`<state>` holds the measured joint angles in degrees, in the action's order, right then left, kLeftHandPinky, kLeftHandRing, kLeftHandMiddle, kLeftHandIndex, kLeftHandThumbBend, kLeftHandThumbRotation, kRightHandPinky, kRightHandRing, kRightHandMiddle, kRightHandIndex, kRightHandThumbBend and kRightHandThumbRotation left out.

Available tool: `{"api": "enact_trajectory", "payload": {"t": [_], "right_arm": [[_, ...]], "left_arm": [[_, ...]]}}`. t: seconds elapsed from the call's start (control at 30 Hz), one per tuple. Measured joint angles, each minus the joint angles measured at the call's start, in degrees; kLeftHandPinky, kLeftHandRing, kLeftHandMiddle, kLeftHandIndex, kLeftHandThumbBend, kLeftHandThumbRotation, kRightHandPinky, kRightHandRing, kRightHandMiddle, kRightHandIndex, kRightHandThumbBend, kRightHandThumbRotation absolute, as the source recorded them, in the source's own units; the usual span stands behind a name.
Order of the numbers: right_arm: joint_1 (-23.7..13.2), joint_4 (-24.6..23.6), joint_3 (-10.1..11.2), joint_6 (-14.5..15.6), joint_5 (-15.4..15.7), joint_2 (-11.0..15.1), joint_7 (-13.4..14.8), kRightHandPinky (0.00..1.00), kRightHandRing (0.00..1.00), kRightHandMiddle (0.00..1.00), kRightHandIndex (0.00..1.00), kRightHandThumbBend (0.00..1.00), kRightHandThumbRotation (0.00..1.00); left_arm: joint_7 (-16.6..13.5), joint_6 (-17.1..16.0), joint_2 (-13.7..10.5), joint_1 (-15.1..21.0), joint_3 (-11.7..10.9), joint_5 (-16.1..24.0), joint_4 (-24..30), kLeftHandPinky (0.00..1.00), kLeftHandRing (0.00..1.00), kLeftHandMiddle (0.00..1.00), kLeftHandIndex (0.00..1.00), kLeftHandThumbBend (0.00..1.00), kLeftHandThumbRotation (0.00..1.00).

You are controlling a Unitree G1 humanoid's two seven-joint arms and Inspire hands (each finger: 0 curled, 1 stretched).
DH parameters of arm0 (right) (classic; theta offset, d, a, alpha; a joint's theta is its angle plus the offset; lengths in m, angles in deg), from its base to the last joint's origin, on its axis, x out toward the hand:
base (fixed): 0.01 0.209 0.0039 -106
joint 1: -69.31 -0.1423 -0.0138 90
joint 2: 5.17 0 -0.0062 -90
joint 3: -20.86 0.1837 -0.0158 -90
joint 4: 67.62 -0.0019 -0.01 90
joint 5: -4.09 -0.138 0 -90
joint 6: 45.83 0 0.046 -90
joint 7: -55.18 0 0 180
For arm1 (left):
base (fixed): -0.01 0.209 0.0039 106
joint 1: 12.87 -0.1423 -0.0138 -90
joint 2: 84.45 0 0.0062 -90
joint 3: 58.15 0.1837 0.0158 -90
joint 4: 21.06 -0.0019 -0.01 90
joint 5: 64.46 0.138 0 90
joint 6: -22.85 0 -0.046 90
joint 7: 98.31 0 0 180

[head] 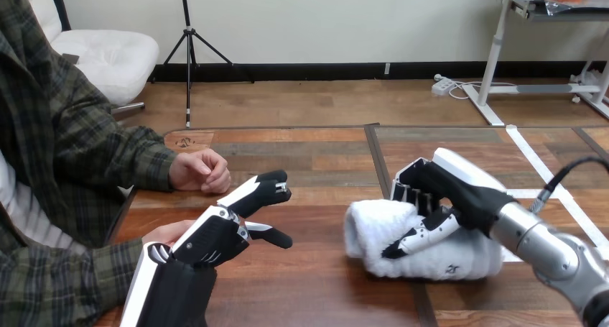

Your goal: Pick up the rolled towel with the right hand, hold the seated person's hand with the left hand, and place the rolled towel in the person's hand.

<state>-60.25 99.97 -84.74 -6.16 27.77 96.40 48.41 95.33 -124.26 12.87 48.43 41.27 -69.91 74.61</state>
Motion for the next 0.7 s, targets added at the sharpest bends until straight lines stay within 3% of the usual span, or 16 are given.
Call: {"api": "enact_trajectory", "payload": {"t": [0.27, 0.7], "right_arm": [[2.02, -0.59, 2.99, -2.16, -4.59, -1.00, -4.20, 0.15, 0.20, 0.25, 0.25, 0.65, 0.00], [4.15, -1.06, 10.57, -2.44, -16.57, -2.95, -16.50, 0.14, 0.20, 0.27, 0.26, 0.68, 0.00]], "left_arm": [[0.16, 0.11, 0.01, 0.04, 0.12, -0.02, 0.00, 0.58, 0.82, 0.85, 0.78, 1.00, 0.38], [-0.11, 0.34, 0.11, 0.04, -0.25, 1.00, -0.01, 0.56, 0.79, 0.84, 0.78, 1.00, 0.40]]}}
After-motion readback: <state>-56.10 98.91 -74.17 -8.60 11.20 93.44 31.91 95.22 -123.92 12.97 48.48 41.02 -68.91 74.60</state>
